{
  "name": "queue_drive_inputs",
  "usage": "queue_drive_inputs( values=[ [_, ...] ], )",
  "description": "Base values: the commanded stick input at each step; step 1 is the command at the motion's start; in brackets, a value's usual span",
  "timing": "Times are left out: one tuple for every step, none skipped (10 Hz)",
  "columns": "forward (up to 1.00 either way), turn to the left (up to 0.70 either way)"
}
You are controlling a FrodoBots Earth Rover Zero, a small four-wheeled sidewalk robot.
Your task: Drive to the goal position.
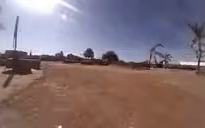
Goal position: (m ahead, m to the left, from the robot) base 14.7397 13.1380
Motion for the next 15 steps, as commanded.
queue_drive_inputs(
  values=[
    [0.7,0.0],
    [0.7,0.0],
    [0.7,0.0],
    [0.7,0.0],
    [0.7,0.0],
    [0.7,0.0],
    [0.7,0.0],
    [0.7,0.0],
    [0.7,0.0],
    [0.7,0.0],
    [0.7,0.0],
    [0.7,0.0],
    [0.7,0.01],
    [0.7,0.02],
    [0.7,0.0]
  ],
)
